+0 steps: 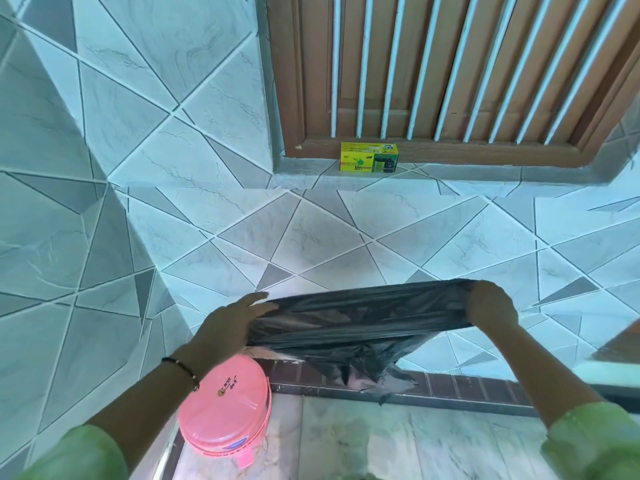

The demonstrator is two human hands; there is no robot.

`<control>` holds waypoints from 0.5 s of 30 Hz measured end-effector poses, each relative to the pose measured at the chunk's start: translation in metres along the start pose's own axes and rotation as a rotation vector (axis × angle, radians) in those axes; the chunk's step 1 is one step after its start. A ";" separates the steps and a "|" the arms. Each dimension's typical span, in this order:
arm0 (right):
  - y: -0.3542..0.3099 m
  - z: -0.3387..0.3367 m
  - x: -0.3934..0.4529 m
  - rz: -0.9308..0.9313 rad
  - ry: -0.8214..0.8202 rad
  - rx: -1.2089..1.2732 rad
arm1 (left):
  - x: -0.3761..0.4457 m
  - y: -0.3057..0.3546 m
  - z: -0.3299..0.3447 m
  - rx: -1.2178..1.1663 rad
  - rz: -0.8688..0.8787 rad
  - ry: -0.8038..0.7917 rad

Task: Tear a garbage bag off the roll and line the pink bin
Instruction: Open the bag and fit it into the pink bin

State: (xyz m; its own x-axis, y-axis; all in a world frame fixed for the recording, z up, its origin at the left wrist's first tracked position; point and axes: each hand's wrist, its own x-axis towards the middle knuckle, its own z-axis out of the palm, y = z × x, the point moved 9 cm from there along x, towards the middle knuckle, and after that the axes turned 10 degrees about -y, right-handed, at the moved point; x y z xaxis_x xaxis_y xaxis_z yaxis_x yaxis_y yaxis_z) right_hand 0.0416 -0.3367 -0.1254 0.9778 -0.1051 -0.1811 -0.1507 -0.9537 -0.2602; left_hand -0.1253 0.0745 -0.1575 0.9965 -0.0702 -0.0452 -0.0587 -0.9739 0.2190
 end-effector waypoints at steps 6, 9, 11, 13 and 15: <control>-0.047 0.057 -0.025 -0.323 -0.304 -0.377 | 0.011 -0.025 0.045 0.113 -0.307 -0.375; -0.076 0.040 -0.036 -0.400 -0.267 -0.441 | 0.031 -0.013 0.012 0.243 -0.227 -0.396; -0.102 -0.007 -0.042 -0.390 -0.096 -0.386 | 0.046 -0.010 -0.050 0.123 -0.295 -0.149; -0.121 -0.070 -0.053 -0.366 0.103 -0.177 | 0.045 -0.005 -0.128 -0.106 -0.322 0.310; -0.127 -0.127 -0.081 -0.383 0.356 0.066 | 0.013 0.012 -0.191 -0.316 -0.217 0.815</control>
State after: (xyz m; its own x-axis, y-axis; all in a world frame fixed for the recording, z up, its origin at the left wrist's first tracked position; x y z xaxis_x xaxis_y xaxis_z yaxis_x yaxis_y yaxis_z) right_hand 0.0004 -0.2433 0.0429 0.9518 0.1470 0.2692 0.2292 -0.9241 -0.3058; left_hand -0.1019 0.1032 0.0308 0.7236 0.4003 0.5624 0.0350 -0.8349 0.5493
